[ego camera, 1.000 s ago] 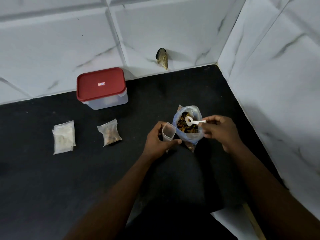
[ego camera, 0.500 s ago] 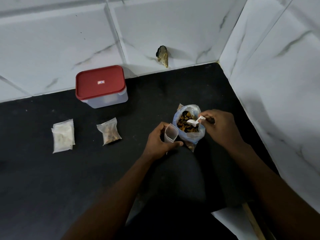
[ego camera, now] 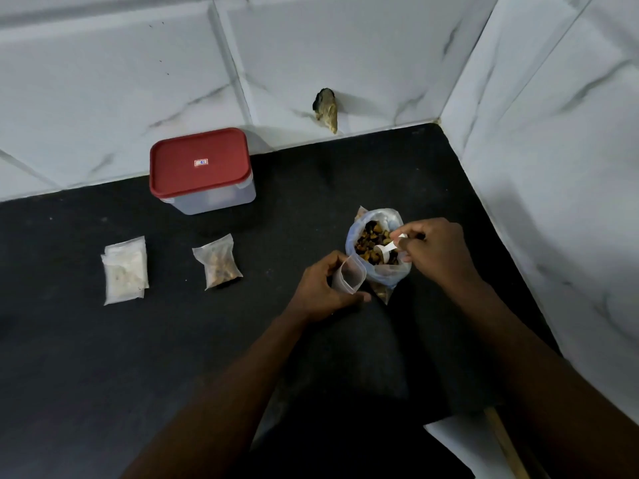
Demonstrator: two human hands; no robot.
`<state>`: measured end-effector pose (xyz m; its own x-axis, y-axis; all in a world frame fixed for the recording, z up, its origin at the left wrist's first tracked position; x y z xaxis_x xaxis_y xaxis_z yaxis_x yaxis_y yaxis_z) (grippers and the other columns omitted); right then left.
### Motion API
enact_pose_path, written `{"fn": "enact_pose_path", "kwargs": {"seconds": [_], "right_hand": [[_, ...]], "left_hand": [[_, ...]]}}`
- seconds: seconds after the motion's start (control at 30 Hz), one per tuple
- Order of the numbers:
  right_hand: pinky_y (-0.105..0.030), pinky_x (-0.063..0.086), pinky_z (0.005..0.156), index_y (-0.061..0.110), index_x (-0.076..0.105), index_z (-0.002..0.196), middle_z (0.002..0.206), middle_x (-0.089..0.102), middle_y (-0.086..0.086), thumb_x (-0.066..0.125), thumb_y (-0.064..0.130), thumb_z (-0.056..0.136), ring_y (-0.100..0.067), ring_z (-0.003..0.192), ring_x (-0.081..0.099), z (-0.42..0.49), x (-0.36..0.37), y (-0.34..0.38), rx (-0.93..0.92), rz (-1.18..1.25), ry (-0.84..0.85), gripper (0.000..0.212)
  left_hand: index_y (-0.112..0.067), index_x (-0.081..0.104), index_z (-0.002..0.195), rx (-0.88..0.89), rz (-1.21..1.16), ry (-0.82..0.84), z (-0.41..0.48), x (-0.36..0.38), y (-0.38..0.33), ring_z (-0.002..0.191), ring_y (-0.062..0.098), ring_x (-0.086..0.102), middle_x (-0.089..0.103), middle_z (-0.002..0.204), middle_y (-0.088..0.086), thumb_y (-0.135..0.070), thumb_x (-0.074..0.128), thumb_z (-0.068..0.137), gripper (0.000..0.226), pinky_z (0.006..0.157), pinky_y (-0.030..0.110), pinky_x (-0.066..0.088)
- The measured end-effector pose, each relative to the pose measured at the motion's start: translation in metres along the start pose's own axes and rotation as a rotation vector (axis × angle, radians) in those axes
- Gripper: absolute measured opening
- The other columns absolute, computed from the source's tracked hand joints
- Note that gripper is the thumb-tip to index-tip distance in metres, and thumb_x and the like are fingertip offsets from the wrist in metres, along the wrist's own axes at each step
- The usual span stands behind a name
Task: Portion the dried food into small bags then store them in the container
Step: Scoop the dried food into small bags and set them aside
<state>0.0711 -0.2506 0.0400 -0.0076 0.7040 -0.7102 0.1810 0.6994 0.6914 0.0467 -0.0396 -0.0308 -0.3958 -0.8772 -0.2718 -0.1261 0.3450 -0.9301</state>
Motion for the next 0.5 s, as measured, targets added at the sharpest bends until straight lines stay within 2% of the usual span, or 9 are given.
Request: {"fn": "enact_pose_path", "kwargs": {"seconds": [0.1, 0.23, 0.37, 0.5], "right_hand": [[-0.025, 0.062, 0.071, 0.018, 0.077, 0.099, 0.083, 0.075, 0.004, 0.067, 0.008, 0.093, -0.008, 0.069, 0.073, -0.004, 0.000, -0.009, 0.133, 0.116, 0.009, 0.015], [-0.027, 0.062, 0.070, 0.015, 0.078, 0.096, 0.082, 0.075, 0.001, 0.065, 0.004, 0.093, -0.009, 0.069, 0.074, -0.007, -0.002, -0.021, 0.236, 0.217, 0.024, 0.017], [-0.025, 0.061, 0.068, 0.019, 0.077, 0.094, 0.084, 0.076, -0.002, 0.065, 0.002, 0.093, -0.011, 0.074, 0.075, -0.009, 0.006, -0.025, 0.312, 0.362, -0.006, 0.021], [-0.025, 0.059, 0.066, 0.015, 0.078, 0.096, 0.087, 0.076, -0.006, 0.064, 0.003, 0.094, -0.016, 0.079, 0.075, -0.013, 0.010, -0.037, 0.442, 0.466, -0.012, 0.018]], "left_hand": [[-0.029, 0.065, 0.111, 0.023, 0.000, -0.001, 0.000, 0.001, -0.003, 0.106, -0.006, 0.063, 0.067, 0.113, -0.015, -0.021, 0.094, 0.071, 0.050, 0.084, 0.013, 0.054], [-0.022, 0.066, 0.113, 0.034, -0.008, 0.000, 0.001, 0.002, -0.004, 0.105, -0.008, 0.063, 0.068, 0.111, -0.015, -0.017, 0.094, 0.071, 0.051, 0.085, 0.011, 0.052], [-0.027, 0.064, 0.112, 0.035, -0.024, 0.011, 0.001, 0.006, -0.003, 0.108, -0.003, 0.065, 0.068, 0.114, -0.012, -0.017, 0.094, 0.071, 0.051, 0.087, 0.015, 0.054], [-0.026, 0.064, 0.113, 0.019, -0.032, 0.026, 0.002, 0.006, -0.002, 0.109, -0.001, 0.065, 0.069, 0.115, -0.010, -0.018, 0.093, 0.072, 0.051, 0.088, 0.017, 0.055]]}}
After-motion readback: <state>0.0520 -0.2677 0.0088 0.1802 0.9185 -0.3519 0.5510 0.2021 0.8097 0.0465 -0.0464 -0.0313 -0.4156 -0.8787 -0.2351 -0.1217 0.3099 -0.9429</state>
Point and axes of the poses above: each hand's wrist, its own z-axis towards the middle knuckle, its own x-axis out of the palm, y = z × x, the point moved 5 cm from there along z, towards the middle knuckle
